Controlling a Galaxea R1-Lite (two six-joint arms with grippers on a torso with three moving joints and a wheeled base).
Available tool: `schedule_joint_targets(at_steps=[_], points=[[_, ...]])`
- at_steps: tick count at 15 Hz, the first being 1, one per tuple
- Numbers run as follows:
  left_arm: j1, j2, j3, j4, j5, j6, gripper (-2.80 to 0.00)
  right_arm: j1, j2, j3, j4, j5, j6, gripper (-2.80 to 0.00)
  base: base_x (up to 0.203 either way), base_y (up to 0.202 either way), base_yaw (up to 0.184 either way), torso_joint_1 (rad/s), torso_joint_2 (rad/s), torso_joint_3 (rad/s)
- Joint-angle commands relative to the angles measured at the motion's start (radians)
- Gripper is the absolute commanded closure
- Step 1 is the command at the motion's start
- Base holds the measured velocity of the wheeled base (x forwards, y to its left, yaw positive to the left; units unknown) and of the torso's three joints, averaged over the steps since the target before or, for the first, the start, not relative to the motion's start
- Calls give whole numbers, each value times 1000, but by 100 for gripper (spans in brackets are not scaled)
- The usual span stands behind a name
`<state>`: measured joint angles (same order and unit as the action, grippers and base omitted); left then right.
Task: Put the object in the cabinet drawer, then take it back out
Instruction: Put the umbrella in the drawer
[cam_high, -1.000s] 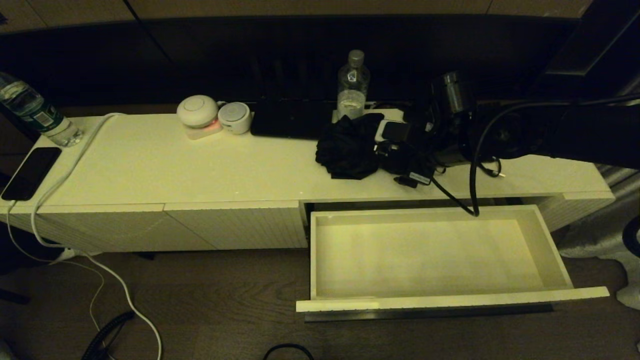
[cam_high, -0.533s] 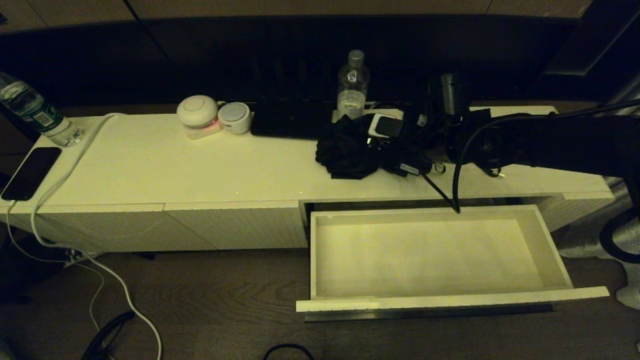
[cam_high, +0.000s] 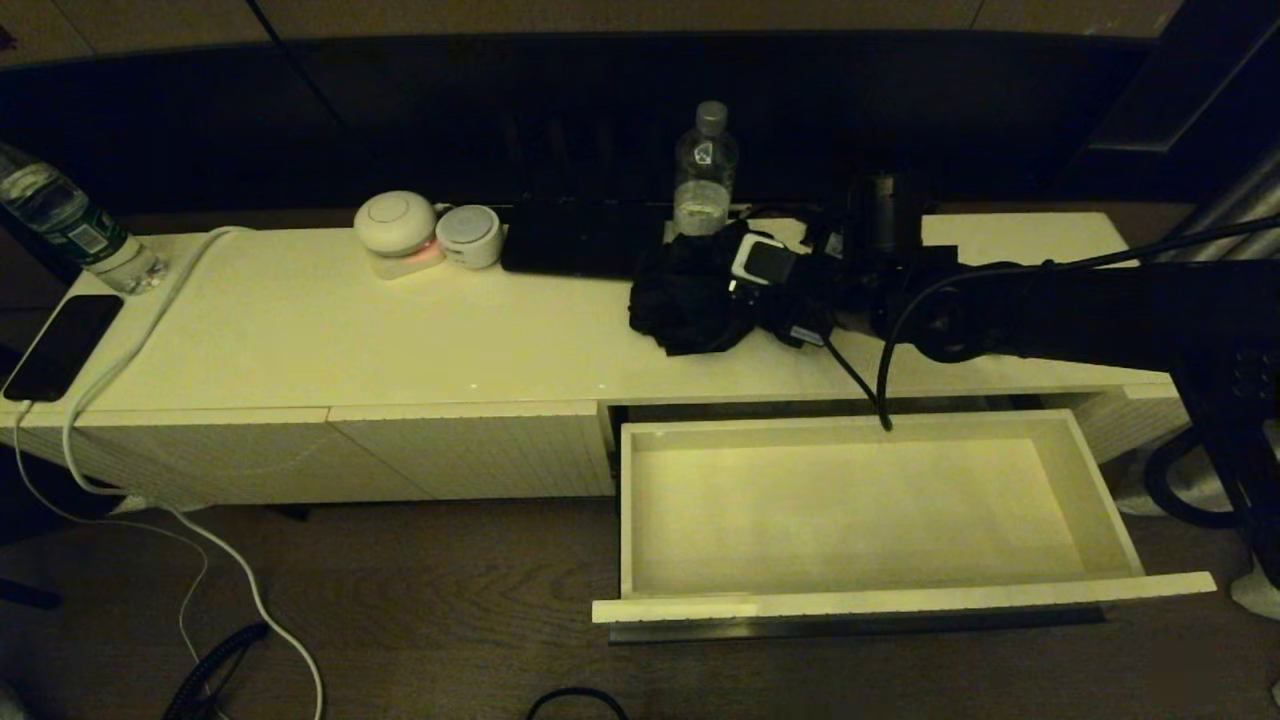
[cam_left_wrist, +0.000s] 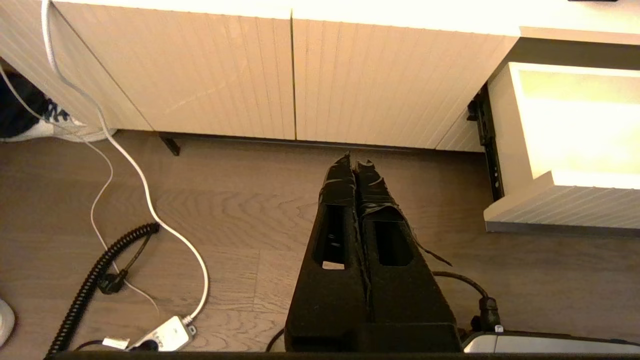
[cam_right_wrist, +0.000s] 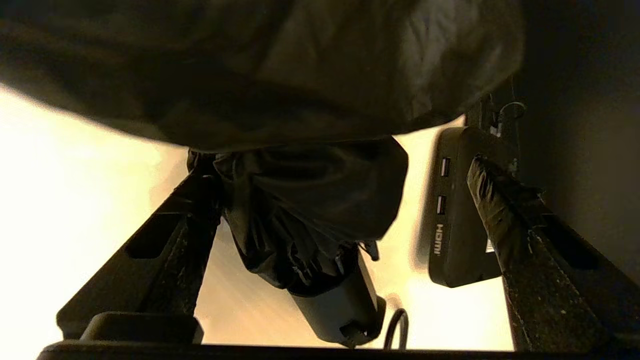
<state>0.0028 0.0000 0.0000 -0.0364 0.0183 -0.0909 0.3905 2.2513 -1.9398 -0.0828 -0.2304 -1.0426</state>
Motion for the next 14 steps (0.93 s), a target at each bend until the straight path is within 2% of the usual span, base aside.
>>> schedule_joint_targets(at_steps=[1,6,7,14], points=[[0,-2,0,0,0,-1,0,-1,1,0,11,1,-8,-280,0,0,0,0,0,0],[0,-2,0,0,0,-1,0,-10,-7,1,85,1,4,-280,0,0,0,0,0,0],[0,-2,0,0,0,-1,0,-10,-9,1,103,0,15,0,0,0,0,0,0,0],[0,-2,0,0,0,-1,0,-9,-11,10,147,0,54,0,0,0,0,0,0,0]])
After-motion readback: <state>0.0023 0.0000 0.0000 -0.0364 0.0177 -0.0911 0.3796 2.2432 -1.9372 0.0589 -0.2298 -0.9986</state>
